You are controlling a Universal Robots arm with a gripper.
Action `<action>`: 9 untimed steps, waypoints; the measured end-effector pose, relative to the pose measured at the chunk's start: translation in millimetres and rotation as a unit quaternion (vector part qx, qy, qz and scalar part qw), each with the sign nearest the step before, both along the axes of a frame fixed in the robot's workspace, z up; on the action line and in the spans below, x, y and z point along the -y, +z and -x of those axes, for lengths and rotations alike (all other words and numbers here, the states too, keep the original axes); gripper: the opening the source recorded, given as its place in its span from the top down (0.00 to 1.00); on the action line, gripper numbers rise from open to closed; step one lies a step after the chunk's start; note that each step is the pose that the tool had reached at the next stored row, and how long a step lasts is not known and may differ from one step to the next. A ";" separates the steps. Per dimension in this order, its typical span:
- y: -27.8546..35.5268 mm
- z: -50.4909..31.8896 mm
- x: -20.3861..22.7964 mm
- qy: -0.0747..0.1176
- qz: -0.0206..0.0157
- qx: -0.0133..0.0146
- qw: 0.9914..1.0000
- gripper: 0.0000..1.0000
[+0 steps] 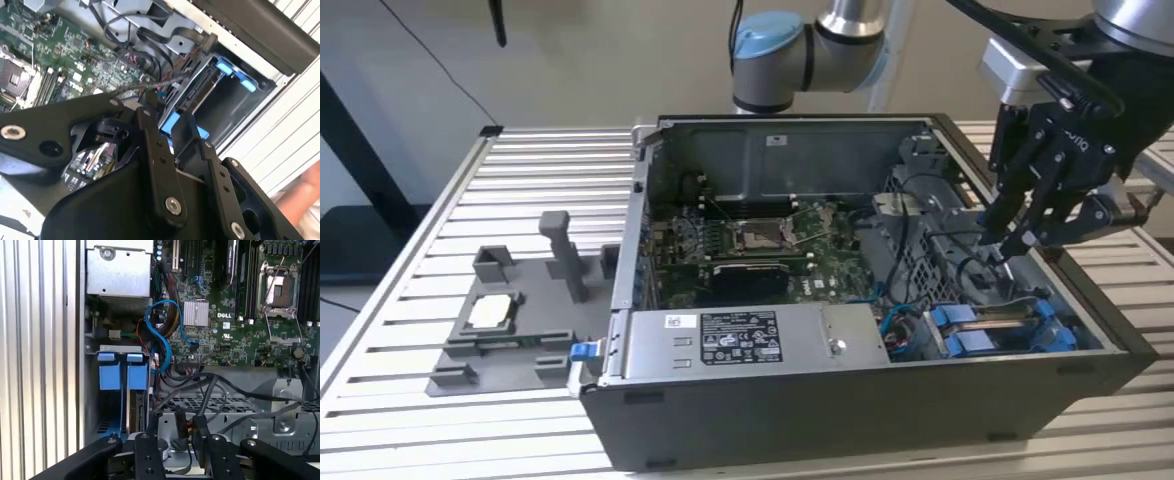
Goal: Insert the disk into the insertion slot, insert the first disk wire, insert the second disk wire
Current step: 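Insert the first disk wire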
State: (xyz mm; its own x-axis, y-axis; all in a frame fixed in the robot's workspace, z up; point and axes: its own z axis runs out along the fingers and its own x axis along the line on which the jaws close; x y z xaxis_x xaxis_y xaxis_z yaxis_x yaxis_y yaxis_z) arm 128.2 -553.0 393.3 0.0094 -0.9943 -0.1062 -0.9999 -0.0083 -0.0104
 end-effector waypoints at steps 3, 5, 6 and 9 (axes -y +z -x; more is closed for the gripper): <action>0.0 0.0 -0.3 0.000 0.000 -0.005 1.000 0.60; 0.1 0.0 -0.3 0.000 0.000 -0.007 1.000 0.60; 0.3 0.0 -0.3 0.000 -0.001 -0.008 1.000 0.60; 0.9 -0.3 -0.3 0.000 -0.004 -0.009 1.000 0.60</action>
